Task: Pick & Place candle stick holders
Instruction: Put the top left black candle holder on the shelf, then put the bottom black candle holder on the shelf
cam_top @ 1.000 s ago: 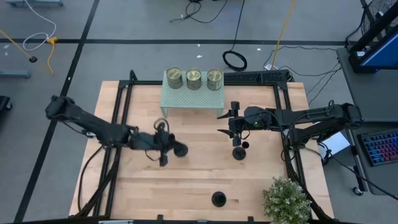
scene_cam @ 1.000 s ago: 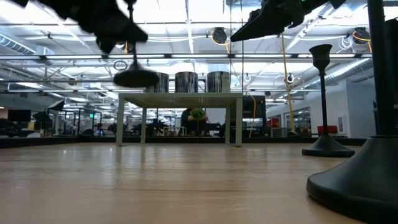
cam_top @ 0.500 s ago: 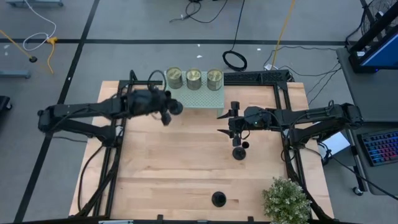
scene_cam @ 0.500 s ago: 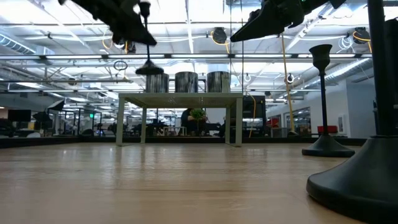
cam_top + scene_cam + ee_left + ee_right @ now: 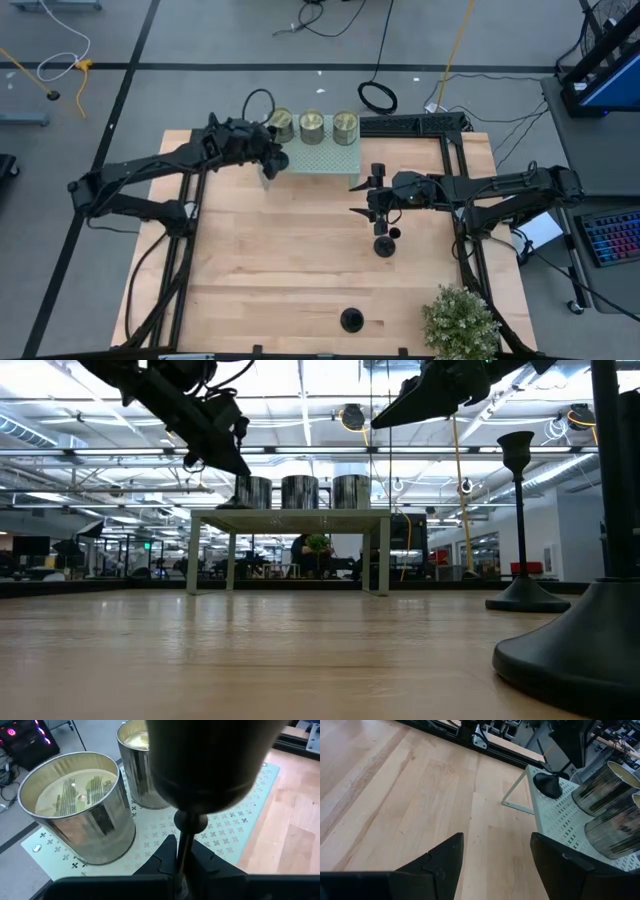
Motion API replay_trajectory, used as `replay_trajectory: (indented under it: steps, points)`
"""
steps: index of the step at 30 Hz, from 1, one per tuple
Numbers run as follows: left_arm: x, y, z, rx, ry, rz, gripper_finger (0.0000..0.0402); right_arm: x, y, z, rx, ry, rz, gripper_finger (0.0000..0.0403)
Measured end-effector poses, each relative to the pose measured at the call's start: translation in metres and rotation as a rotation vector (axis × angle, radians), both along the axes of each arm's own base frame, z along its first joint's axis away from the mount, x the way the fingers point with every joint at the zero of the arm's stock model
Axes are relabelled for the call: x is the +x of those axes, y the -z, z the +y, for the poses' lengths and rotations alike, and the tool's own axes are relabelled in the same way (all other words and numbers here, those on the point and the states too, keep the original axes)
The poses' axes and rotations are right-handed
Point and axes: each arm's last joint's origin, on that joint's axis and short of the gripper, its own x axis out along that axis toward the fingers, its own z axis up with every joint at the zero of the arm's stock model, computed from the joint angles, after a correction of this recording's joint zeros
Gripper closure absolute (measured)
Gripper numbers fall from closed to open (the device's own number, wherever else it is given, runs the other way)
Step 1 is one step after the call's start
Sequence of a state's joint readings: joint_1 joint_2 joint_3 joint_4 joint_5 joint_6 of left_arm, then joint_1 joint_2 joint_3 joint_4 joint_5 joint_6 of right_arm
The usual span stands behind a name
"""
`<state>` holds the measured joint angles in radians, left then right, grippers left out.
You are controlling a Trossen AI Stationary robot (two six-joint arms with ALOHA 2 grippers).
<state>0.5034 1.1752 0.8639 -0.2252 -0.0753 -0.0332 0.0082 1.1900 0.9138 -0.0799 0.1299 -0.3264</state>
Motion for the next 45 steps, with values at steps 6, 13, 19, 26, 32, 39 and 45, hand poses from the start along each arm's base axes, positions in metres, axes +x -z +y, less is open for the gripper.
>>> replay_trajectory:
  steps: [6, 13, 19, 26, 32, 39, 45]
  points:
    - [0.001, 0.001, 0.006, 0.012, -0.011, 0.001, 0.0376, 0.000, 0.000, 0.000, 0.000, 0.000, 0.000, 0.0177]
    - [0.001, 0.003, 0.006, 0.014, -0.023, 0.010, 0.0367, 0.000, 0.000, 0.000, 0.007, -0.006, -0.001, 0.0177]
    - [0.001, 0.003, 0.006, 0.015, -0.024, 0.010, 0.0336, 0.003, 0.003, 0.007, 0.148, -0.180, 0.003, 0.0177]
    - [0.000, 0.001, 0.003, 0.031, -0.001, 0.024, 0.0298, 0.020, 0.016, 0.032, 0.278, -0.412, 0.011, 0.0177]
    - [-0.008, -0.007, -0.010, 0.067, 0.019, 0.047, 0.0267, 0.027, 0.030, 0.056, 0.282, -0.479, 0.060, 0.0176]
    - [-0.023, -0.024, -0.030, 0.087, 0.057, -0.001, 0.0244, 0.017, 0.025, 0.084, 0.298, -0.579, 0.056, 0.0176]
    - [-0.033, -0.032, -0.047, 0.079, 0.103, -0.020, 0.0243, 0.009, 0.026, 0.111, 0.350, -0.775, 0.083, 0.0176]
